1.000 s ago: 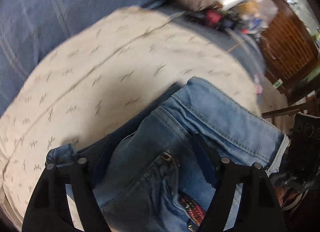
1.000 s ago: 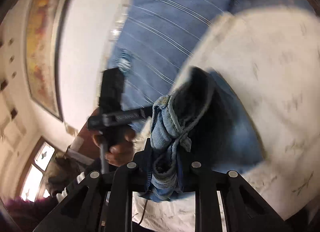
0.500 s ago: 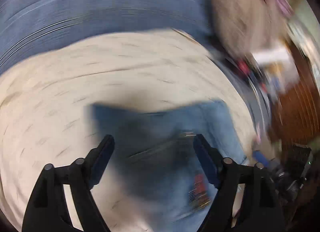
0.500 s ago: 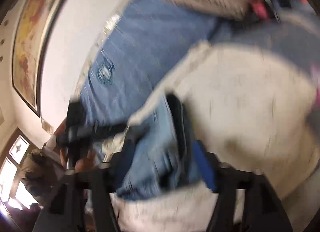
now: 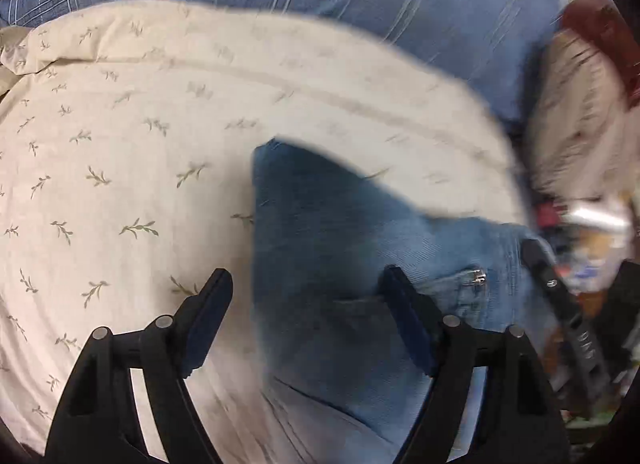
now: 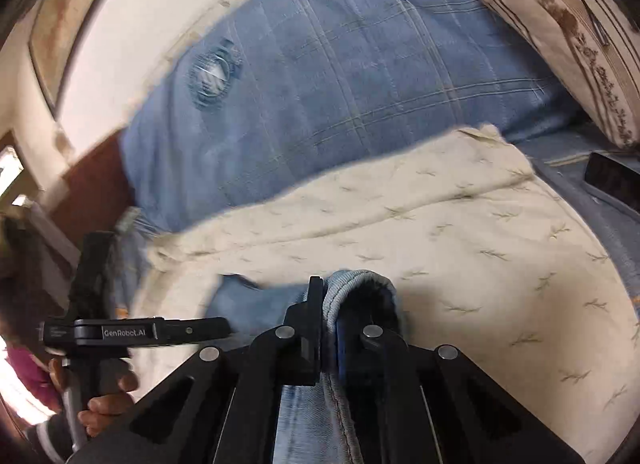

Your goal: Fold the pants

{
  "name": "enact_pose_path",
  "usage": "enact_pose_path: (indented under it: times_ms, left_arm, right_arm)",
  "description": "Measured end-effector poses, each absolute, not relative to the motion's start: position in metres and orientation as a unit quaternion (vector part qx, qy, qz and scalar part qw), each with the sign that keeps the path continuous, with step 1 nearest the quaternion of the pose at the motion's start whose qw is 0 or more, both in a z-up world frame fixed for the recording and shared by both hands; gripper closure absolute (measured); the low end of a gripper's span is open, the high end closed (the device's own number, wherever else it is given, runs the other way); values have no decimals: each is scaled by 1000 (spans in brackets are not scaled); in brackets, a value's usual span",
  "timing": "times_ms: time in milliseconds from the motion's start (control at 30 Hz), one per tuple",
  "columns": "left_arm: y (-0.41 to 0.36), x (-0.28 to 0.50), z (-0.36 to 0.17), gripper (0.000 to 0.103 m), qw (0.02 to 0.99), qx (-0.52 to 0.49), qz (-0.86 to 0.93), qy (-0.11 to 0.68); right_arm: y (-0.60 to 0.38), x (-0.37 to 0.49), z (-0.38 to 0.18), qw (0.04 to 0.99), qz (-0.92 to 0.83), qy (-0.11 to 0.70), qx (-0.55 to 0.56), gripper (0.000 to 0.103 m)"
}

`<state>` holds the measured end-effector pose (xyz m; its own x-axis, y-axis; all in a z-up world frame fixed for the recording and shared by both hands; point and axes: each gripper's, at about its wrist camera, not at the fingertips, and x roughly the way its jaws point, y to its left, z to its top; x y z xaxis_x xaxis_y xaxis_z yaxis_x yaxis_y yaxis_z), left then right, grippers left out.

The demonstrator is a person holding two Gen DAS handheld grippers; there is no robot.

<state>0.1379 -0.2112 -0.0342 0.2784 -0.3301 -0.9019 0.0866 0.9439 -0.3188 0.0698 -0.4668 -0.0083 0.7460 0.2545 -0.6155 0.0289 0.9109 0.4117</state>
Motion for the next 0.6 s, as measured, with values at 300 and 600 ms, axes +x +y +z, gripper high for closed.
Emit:
enact_pose_path:
  times_ms: [300,600]
  left_arm:
    - [-178,113,-21,13,786,-159,-162,576]
    - [-200,32,-55,7,772,-128,-204,588]
  right_arm:
    - [-496,22,0,896,79,341,272,71]
    - [-424,-31,-28,915,118,358,142,56]
